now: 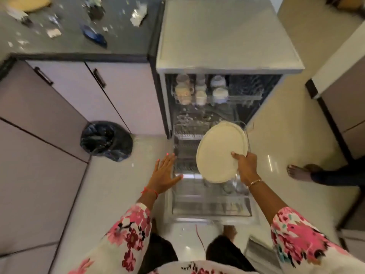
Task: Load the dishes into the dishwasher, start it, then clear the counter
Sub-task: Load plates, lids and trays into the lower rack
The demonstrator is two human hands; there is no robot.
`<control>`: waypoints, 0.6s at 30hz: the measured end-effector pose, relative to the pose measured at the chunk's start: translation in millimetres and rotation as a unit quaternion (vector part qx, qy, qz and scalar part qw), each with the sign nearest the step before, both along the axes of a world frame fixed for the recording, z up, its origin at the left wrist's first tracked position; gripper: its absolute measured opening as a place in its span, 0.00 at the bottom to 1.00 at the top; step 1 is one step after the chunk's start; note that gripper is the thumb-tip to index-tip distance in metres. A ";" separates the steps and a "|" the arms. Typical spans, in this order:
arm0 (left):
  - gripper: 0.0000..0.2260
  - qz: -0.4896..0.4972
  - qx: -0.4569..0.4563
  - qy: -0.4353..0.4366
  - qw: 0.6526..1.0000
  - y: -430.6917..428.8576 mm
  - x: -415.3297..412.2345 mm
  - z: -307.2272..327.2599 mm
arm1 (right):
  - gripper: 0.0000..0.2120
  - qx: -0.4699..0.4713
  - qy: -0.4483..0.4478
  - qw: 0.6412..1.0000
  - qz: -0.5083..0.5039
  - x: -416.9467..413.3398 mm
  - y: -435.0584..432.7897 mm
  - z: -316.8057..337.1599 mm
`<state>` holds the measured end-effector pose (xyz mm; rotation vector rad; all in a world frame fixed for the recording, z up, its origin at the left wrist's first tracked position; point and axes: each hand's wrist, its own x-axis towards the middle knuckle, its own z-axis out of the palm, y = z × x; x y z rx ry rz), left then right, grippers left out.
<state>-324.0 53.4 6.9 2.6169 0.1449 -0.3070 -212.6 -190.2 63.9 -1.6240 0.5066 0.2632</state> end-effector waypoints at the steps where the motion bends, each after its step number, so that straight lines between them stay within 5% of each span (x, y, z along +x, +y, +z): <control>1: 0.48 0.006 -0.008 0.011 1.000 -20.1 -1.1 -3.6 | 0.14 -0.018 -0.003 1.000 0.004 4.7 -18.4 -2.7; 11: 0.39 -0.030 -0.039 0.106 0.993 -173.2 19.1 -68.5 | 0.09 -0.154 -0.077 0.985 -0.007 89.3 -154.5 -33.9; 18: 0.26 -0.051 -0.050 0.159 0.985 -205.5 58.1 -175.7 | 0.09 -0.270 -0.102 0.957 0.043 169.9 -175.8 -129.8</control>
